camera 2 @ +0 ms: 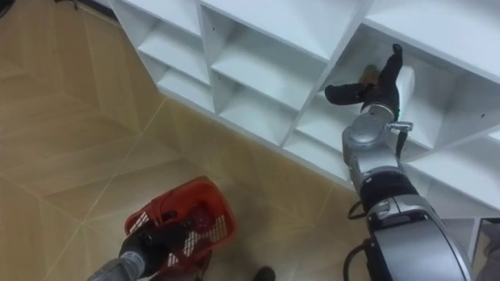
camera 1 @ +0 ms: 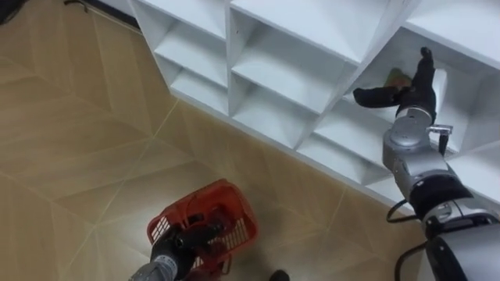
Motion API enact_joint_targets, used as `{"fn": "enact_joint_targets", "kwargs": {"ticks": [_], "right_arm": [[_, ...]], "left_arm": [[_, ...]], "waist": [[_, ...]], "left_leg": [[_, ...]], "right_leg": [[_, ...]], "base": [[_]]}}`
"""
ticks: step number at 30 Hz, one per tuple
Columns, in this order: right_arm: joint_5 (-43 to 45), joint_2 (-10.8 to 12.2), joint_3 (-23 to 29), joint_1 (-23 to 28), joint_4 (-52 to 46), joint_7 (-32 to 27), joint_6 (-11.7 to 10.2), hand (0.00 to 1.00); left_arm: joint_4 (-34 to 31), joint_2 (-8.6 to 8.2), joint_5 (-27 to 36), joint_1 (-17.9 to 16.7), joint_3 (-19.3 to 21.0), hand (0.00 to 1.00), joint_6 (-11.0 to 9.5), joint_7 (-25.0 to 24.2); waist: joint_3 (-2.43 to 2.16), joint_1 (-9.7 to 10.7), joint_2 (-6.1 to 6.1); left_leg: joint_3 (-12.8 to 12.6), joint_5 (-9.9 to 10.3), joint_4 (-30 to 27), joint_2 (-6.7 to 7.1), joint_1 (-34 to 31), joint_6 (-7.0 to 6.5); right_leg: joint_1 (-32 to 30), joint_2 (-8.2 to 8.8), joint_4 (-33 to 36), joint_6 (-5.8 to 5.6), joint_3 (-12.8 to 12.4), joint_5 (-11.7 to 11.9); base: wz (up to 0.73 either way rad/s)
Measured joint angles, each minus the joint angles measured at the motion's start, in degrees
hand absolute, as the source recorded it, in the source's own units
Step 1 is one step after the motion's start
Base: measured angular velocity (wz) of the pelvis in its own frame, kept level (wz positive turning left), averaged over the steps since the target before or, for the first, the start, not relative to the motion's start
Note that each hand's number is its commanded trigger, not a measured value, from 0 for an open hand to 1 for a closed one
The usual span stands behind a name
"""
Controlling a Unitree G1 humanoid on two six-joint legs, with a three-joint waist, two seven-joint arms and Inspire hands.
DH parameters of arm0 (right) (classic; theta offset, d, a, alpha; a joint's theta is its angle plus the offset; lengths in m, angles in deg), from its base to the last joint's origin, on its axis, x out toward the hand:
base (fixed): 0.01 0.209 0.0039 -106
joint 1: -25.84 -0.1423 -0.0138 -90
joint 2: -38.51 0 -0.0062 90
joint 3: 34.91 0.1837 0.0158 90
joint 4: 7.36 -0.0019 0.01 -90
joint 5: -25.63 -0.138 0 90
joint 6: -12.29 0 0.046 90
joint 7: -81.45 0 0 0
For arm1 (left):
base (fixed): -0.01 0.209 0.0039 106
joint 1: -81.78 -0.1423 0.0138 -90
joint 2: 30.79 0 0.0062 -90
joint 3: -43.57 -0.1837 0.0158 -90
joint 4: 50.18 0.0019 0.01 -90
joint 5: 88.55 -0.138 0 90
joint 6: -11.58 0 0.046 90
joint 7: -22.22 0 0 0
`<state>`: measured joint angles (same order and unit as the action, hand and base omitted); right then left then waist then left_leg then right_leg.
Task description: Collect fruits from the closet
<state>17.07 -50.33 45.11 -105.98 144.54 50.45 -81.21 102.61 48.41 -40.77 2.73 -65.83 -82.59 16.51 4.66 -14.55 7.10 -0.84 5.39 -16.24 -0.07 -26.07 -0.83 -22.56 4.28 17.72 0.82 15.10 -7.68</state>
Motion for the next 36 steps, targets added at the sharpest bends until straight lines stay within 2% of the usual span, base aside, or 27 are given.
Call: {"fn": "enact_joint_targets", "kwargs": {"ticks": [4, 7, 14, 27, 36], "right_arm": [[-0.04, -0.01, 0.02, -0.04, 1.27, 0.00, 1.76, 0.00], [-0.03, -0.14, 0.02, -0.18, 2.88, -0.08, 1.76, 0.00], [-0.01, -0.57, 0.12, -0.41, 3.12, -0.24, 1.86, 0.00], [-0.19, -2.61, 0.13, -1.97, 5.46, -0.36, 1.88, 0.00], [-4.31, -3.46, 0.15, -2.77, 5.49, -2.75, 1.82, 0.00]], "left_arm": [[-0.51, -0.14, 0.02, 0.24, -0.03, 1.00, 0.09, 0.08], [-0.48, -0.13, 0.28, 0.26, -0.07, 1.00, 0.06, 0.15], [-0.52, -0.11, 2.23, 0.45, -0.16, 1.00, -0.04, 0.18], [-0.94, 0.32, 3.58, 0.80, 0.03, 1.00, 0.02, 0.17], [-0.92, 0.95, 5.68, 0.79, -0.66, 1.00, -0.14, 0.52]], "waist": [[0.06, 0.08, 0.06], [0.14, 0.14, 0.16], [0.76, 0.37, 0.66], [0.80, 0.48, 0.73], [0.80, 1.78, 0.76]], "left_leg": [[0.27, -0.05, -0.53, -0.05, -1.49, -0.03], [0.16, -0.07, -0.50, -0.04, -1.46, -0.08], [0.22, -0.13, -0.46, 0.31, -1.83, -0.18], [0.55, -0.25, -0.53, 0.39, -3.24, -0.39], [-0.04, -0.25, -0.98, -0.09, -3.16, -0.39]], "right_leg": [[-1.14, 0.11, 0.13, 0.03, 0.47, 0.02], [-1.21, 0.29, 0.22, 0.02, 0.50, 0.01], [-1.62, 0.46, 0.29, 0.02, 0.58, 0.01], [-2.95, 0.70, 0.48, -0.03, 0.75, -0.02], [-3.07, 0.58, 1.00, -0.02, 0.06, -0.02]], "base": [[0.03], [0.00], [0.00], [0.00], [-0.03]]}}
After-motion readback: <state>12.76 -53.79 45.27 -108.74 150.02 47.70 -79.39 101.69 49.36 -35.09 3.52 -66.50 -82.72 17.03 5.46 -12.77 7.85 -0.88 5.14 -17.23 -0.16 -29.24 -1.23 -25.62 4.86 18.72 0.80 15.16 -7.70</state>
